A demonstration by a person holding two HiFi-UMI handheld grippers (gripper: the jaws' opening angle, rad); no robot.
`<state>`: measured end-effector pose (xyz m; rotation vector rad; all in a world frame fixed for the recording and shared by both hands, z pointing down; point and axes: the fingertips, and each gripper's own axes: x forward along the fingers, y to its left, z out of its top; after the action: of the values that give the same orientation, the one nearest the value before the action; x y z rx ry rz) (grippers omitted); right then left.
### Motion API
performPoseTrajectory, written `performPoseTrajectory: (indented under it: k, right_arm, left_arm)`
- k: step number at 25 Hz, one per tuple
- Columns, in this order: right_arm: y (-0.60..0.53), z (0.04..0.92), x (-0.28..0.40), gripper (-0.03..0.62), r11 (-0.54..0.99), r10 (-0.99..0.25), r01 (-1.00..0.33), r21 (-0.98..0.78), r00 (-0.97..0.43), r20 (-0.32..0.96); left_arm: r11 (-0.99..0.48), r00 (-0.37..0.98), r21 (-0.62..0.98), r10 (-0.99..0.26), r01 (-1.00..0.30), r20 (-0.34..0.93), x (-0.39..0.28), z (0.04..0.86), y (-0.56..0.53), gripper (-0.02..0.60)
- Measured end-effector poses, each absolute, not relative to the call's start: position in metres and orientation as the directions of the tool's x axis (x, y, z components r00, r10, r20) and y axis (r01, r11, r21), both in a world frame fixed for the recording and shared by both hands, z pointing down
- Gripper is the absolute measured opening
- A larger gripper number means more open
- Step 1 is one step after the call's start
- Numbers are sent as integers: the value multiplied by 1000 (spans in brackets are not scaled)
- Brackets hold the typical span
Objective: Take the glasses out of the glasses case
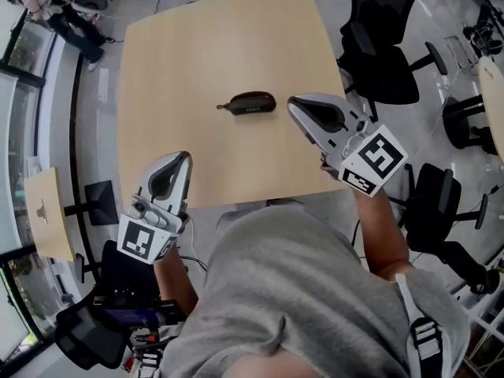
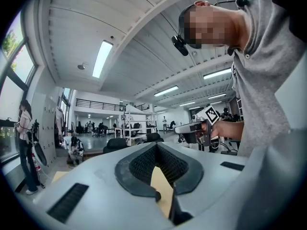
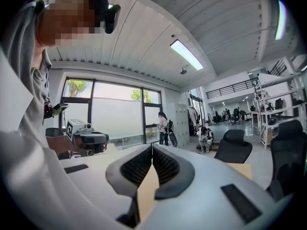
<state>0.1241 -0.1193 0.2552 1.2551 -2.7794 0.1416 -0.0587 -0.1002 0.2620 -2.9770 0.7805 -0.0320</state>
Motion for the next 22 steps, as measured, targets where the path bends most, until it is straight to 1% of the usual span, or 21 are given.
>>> performPoseTrajectory:
  k: [7, 15, 22]
  right_arm:
    - [-150, 271, 129, 8, 677, -719, -731, -85, -682, 134]
    - [-174, 287, 137, 8, 645, -738, -756, -112, -654, 169]
    - [-197, 308, 141, 8, 633, -733, -764, -126, -644, 219]
  left_arm:
    - [-873, 871, -37, -488, -487, 50, -39, 281, -124, 5]
    - [-896, 894, 2, -442, -443, 69, -16, 311, -165, 5]
    - [-898, 898, 63, -428, -435, 99, 6, 352, -206, 5]
